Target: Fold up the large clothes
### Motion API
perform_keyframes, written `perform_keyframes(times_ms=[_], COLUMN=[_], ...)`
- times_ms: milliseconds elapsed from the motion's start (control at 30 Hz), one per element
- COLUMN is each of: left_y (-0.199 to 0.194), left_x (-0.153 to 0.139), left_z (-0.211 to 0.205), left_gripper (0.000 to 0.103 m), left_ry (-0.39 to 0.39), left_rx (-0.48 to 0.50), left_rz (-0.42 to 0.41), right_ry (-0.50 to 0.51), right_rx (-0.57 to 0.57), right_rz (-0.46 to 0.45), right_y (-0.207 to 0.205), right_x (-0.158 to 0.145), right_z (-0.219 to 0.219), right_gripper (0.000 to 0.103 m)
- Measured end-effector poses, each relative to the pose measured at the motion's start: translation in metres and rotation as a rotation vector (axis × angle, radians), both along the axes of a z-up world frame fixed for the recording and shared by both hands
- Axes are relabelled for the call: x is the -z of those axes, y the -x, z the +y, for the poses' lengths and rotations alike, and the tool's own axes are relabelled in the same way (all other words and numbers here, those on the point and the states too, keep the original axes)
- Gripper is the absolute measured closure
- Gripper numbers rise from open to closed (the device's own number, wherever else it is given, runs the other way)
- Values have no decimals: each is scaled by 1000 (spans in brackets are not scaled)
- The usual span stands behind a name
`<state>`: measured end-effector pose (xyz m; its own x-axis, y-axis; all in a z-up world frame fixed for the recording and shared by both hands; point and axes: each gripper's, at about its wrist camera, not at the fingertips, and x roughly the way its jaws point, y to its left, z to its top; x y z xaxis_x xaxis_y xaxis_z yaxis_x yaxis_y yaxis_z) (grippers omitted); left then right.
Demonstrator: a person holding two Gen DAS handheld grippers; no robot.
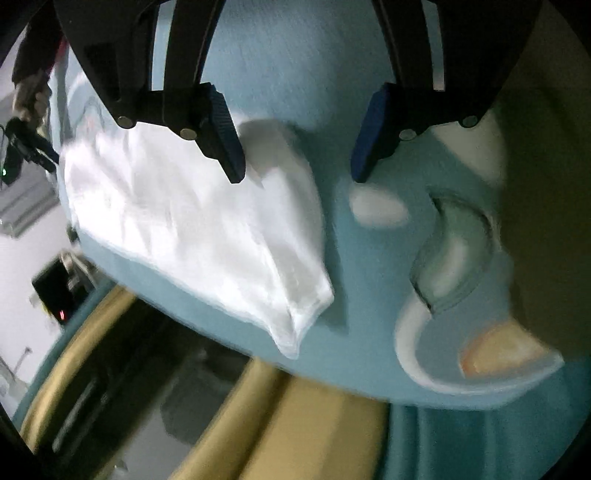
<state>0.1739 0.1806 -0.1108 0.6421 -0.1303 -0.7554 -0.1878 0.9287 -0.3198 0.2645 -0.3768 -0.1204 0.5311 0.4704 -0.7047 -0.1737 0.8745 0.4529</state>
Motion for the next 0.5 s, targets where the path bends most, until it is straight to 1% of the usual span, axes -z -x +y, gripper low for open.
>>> perform_keyframes(times_ms=[33,67,100,133,167,200,233,300,367,433,500], left_y=[3,4,4,2,2,2,0,3,16,33,49], left_x=[1,1,1,3,3,4,3,0,-12,-23,-31], left_z=[-9,-18,-24,-30,-37,-43,-48,-50,-52,-53,-56], left_gripper=[37,37,37,37,39,54,91,93,93,94,94], left_ry=[-45,-81,-98,-97,-109,-145,-192,-141,-153,-133,-120], left_rx=[20,37,55,88,124,136,139,154,140,139,140], left_rz=[-6,-6,-8,-15,-27,-27,-7,-2,-35,-67,-81], right_ry=[4,24,26,33,36,62,97,93,90,96,113], right_rx=[-12,-9,-30,-53,-67,-76,-82,-80,-72,-67,-70], right_rz=[-12,-55,-41,-22,-17,-37,-57,-71,-101,-125,-134], right_y=[5,10,11,12,14,18,22,30,42,57,71], right_x=[6,5,8,10,12,11,10,5,-6,-16,-21], right_z=[6,10,15,21,26,30,34,31,23,16,15], right_gripper=[36,40,52,89,92,92,92,93,94,94,95])
